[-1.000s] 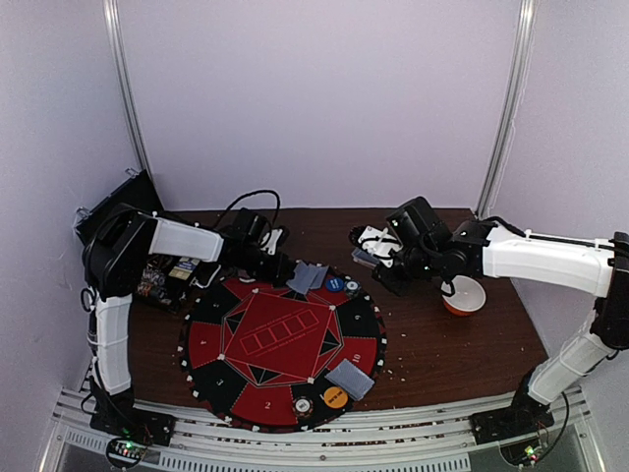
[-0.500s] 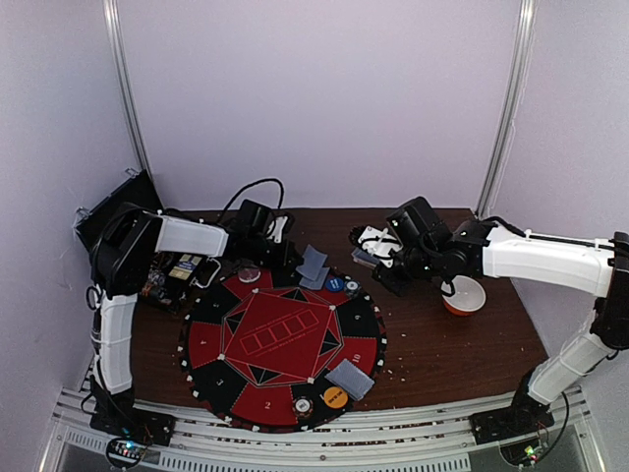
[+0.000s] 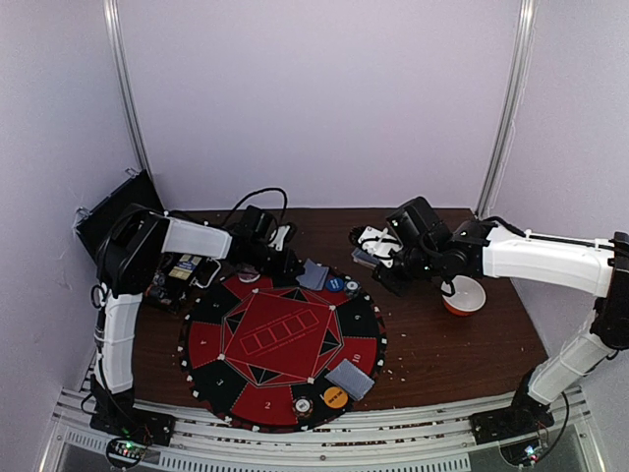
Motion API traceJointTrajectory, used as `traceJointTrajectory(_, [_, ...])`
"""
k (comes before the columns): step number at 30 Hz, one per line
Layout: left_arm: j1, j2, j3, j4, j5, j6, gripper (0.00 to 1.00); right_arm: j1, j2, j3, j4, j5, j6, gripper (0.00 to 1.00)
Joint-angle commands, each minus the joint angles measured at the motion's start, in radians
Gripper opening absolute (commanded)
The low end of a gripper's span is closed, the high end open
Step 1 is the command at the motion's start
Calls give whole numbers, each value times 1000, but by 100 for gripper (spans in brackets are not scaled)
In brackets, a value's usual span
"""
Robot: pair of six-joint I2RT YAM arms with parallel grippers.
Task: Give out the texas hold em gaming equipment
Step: Adjust the poker card in the small blind area.
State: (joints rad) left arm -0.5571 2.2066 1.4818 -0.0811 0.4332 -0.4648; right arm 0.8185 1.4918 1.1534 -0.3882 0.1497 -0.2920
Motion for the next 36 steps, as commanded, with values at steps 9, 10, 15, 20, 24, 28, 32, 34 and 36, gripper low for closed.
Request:
traceJointTrajectory(9, [-3,-38,27,-34,-54,18,36,-4,-11,33,-27,15,-14,28])
traceJointTrajectory(10, [-3,-49,25,-39,-65,18,38,-3,-11,34,-29,15,-16,28])
traceJointTrajectory(15, [-4,-100,16,-59,-73,15,46,-3,-11,53,-43,22,-23,28])
traceJointTrajectory(20, [-4,-113,-1,-57,-39,-1,46,-3,-18,55,-43,22,-24,28])
traceJointTrajectory(24, [-4,-151,-21,-47,-50,-9,46,-1,-21,62,-55,21,-20,28])
traceJointTrajectory(28, [-4,-295,-93,41,0,11,48,14,-35,64,-68,24,-28,28])
traceJointTrajectory(32, [-12,-449,-157,104,111,38,65,64,-38,66,-62,38,-59,28])
traceJointTrajectory(34, [-26,-513,-201,169,228,25,75,88,-33,72,-44,38,-71,28])
traceJointTrajectory(36, [-50,-557,-256,205,300,10,83,113,-25,81,-21,39,-82,29])
